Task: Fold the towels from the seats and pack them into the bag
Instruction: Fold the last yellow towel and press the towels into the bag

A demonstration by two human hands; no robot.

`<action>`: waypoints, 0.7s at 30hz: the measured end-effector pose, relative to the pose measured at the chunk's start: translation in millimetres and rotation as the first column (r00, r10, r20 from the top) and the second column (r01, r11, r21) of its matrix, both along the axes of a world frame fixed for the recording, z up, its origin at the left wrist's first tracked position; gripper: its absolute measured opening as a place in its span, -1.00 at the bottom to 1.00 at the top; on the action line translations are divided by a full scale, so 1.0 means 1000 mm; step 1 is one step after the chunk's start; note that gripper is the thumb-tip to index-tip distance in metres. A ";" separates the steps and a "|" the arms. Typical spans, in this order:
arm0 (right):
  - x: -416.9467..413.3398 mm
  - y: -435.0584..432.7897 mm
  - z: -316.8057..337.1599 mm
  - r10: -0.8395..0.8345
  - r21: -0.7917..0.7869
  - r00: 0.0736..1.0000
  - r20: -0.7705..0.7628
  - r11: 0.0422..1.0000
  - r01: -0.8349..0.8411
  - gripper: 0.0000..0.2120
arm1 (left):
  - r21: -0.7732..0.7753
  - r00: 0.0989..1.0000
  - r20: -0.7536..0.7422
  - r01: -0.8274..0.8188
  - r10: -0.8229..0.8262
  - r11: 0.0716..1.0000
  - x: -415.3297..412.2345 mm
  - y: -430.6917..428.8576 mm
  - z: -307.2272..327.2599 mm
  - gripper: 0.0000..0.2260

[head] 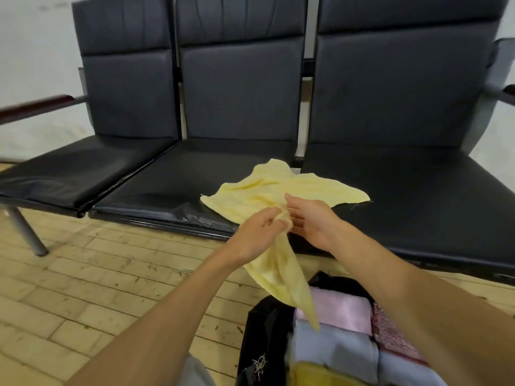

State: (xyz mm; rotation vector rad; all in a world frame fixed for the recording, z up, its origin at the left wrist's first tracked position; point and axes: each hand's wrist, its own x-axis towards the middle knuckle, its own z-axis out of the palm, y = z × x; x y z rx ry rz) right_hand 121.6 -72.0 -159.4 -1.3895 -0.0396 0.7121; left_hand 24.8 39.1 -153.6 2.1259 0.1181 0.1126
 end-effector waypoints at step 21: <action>0.023 -0.195 -0.006 -0.119 -0.309 0.937 0.328 0.924 0.225 -0.72 | 0.712 0.851 -0.085 -0.311 0.518 0.629 0.040 0.003 -0.044 -0.39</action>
